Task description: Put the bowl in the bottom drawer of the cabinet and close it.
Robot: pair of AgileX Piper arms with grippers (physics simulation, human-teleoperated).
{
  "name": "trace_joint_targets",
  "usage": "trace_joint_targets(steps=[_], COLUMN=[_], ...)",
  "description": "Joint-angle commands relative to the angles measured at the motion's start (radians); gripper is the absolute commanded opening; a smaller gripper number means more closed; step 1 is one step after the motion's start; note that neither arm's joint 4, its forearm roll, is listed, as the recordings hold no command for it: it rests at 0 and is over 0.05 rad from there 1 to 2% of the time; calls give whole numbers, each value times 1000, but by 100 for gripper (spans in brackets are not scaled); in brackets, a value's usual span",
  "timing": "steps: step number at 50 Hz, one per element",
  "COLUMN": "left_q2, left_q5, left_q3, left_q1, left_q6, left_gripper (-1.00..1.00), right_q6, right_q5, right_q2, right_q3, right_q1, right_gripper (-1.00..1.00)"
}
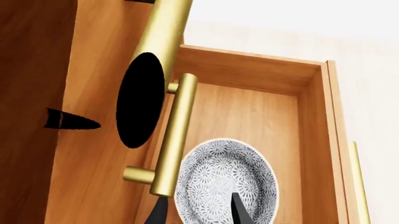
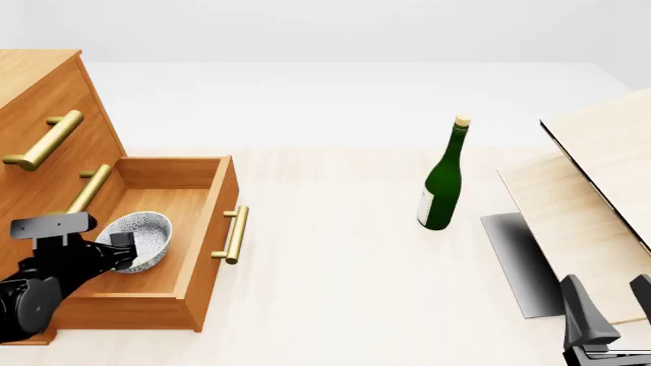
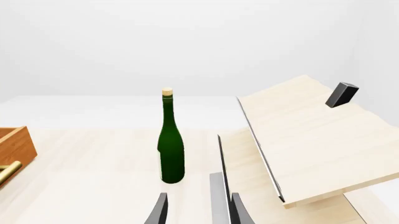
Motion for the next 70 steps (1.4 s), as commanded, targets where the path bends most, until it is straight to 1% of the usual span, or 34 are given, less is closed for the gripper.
trace_joint_targets(steps=[1,16,34,36,49,52,55,56,59,66,70], left_q2=[-41,-81,-186,-233,-333,-367,-371,-410,-435,-457,-470], left_q5=[17,27,74,99,148,160,165,181,196,215,227], left_q3=[13,33,70,76,93,97,97,101,100,98,95], left_q1=[-11,-17,-49,-62,-104,-126,-132,-156,-177,-204,-248], left_q6=[-9,-5,-1,-6,-12,-14,-16,-17,-16,-18,-22], left_gripper=[100,100,100,100,100,100,100,100,100,100,100], right_q6=[0,0,0,0,0,0,0,0,0,0,0], right_q5=[1,1,1,1,1,1,1,1,1,1,1], right_q2=[-1,-1,-1,-1,-1,-1,-1,-1,-1,-1,-1], right_q3=[0,0,0,0,0,0,0,0,0,0,0], right_q1=[0,0,0,0,0,0,0,0,0,0,0], right_gripper=[100,100,100,100,100,100,100,100,100,100,100])
